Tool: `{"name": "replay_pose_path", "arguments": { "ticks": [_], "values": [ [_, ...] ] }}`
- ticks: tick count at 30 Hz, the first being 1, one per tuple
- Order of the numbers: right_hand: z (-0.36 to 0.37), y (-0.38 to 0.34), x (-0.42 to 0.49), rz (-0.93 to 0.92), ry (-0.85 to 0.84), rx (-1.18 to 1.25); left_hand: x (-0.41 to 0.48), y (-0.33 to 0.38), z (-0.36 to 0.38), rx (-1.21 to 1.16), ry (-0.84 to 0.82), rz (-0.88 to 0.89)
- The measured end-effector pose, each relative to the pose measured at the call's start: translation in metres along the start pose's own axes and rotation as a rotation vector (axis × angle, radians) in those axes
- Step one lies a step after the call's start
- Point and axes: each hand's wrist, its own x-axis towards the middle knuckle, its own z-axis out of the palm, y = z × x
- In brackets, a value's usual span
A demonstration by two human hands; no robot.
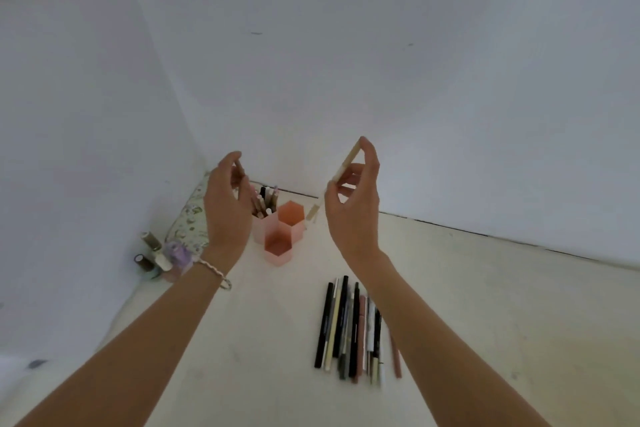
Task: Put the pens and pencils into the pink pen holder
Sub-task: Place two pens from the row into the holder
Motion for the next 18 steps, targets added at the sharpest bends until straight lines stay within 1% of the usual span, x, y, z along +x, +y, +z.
{"name": "replay_pose_path", "arguments": {
  "ticks": [1,3,5,6,8,11,15,16,18],
  "values": [
    [0.005,-0.002,0.003,-0.012,0.015,0.018,-0.004,-0.004,0.003,0.036,-0.021,0.022],
    [0.017,-0.005,0.007,-0.019,0.018,0.046,-0.009,-0.013,0.006,0.188,-0.048,0.118],
    [0.030,-0.005,0.008,-0.010,0.011,0.069,-0.010,-0.023,0.003,0.310,-0.030,0.208],
    [0.038,-0.004,0.008,-0.013,0.008,0.078,-0.009,-0.026,-0.001,0.317,-0.002,0.207],
    [0.053,0.000,0.008,-0.035,0.003,0.079,-0.004,-0.029,-0.012,0.274,0.063,0.155],
    [0.074,0.009,0.002,-0.085,-0.056,0.019,0.000,-0.030,-0.028,0.191,0.071,0.095],
    [0.089,0.024,-0.012,-0.111,-0.261,-0.188,-0.006,-0.024,-0.038,0.116,0.057,0.041],
    [0.090,0.028,-0.016,-0.145,-0.298,-0.249,-0.011,-0.022,-0.038,0.109,0.055,0.030],
    [0.086,0.036,-0.024,-0.229,-0.296,-0.372,-0.023,-0.016,-0.036,0.081,0.053,0.019]
  ]
}}
